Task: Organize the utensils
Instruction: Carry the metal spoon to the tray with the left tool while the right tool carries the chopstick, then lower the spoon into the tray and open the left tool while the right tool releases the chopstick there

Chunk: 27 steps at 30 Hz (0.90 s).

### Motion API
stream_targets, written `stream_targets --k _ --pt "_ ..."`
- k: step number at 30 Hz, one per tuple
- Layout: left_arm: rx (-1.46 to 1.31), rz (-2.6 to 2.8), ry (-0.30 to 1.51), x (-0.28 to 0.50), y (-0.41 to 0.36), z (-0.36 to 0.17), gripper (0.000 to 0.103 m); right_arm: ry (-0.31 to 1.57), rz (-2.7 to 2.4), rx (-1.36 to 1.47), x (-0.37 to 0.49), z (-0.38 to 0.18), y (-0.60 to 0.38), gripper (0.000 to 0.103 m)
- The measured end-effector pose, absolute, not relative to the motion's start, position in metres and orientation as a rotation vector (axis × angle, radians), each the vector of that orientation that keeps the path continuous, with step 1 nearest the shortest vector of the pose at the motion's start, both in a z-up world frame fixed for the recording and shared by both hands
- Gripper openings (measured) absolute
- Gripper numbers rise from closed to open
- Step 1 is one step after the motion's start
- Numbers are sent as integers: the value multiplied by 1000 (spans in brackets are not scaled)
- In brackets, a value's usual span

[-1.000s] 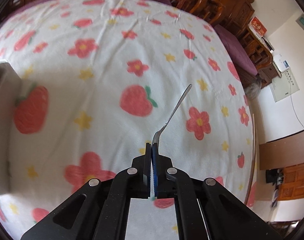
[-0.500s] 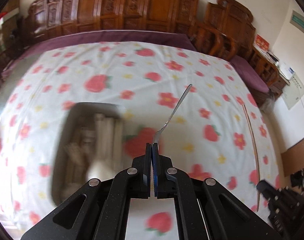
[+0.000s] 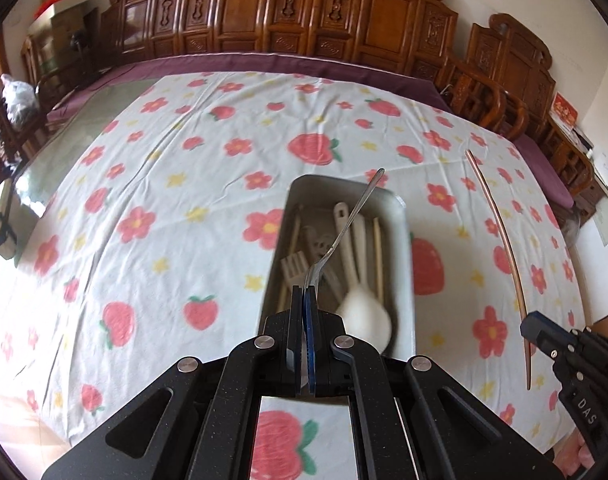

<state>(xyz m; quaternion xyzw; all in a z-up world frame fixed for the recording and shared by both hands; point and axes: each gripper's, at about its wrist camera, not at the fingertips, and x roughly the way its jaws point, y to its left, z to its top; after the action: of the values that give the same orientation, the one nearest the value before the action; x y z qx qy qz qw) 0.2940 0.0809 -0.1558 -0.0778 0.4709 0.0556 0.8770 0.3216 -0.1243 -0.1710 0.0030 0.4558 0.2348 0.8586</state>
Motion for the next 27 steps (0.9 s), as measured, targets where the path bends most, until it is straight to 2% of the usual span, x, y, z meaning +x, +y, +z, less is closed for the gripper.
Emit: stream_targets --k 15,27 --pt "-201 119 1047 296 85 -186 1 1010 562 -3 316 -176 -85 6" --pt "-184 87 1010 283 104 -172 2 1049 598 19 322 -184 -59 6"
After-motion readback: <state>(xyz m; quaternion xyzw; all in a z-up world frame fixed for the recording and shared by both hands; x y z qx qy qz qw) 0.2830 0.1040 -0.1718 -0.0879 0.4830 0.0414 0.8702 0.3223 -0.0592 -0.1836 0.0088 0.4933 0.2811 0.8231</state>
